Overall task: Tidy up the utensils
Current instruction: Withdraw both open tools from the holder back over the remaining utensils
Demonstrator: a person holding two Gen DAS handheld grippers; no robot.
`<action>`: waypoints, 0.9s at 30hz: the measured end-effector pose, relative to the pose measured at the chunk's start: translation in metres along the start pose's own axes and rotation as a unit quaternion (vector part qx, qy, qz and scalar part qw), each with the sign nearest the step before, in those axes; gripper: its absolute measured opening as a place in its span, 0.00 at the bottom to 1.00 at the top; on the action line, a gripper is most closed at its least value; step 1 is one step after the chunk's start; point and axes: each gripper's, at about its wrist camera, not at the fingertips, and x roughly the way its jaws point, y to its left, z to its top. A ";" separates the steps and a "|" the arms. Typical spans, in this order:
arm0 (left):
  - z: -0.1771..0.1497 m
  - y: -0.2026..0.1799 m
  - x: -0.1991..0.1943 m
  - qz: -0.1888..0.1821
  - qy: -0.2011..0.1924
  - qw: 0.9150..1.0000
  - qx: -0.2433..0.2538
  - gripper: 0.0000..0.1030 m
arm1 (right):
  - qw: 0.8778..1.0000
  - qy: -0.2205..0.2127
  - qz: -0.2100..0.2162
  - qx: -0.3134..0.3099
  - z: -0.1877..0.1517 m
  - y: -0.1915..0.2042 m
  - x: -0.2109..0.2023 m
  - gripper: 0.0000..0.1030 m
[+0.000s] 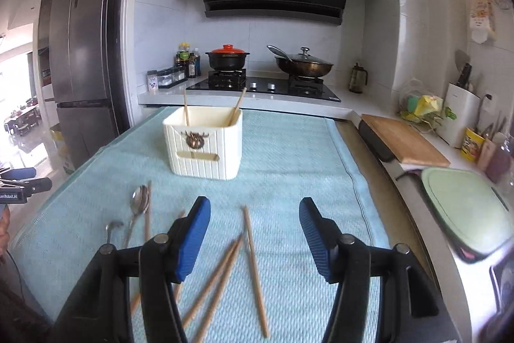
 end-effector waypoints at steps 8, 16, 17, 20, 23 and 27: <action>-0.051 -0.029 0.001 -0.049 0.037 0.998 -0.009 0.99 | 0.998 0.033 -0.062 0.007 -0.082 -0.002 -0.027 0.57; -0.064 -0.023 0.000 -0.061 0.038 0.997 -0.034 0.99 | 0.997 0.064 -0.044 0.025 -0.108 -0.002 -0.015 0.57; -0.067 -0.022 -0.001 -0.059 0.040 0.997 -0.036 0.99 | 0.997 0.065 -0.042 0.026 -0.109 -0.001 -0.014 0.57; -0.070 -0.022 0.001 -0.056 0.045 0.997 -0.040 0.99 | 0.997 0.066 -0.038 0.027 -0.113 0.004 -0.012 0.57; -0.071 -0.025 0.003 -0.059 0.049 0.996 -0.039 0.99 | 0.997 0.069 -0.034 0.026 -0.116 0.007 -0.011 0.57; -0.072 -0.032 0.006 -0.062 0.053 0.996 -0.033 0.99 | 0.997 0.069 -0.032 0.027 -0.117 0.008 -0.010 0.57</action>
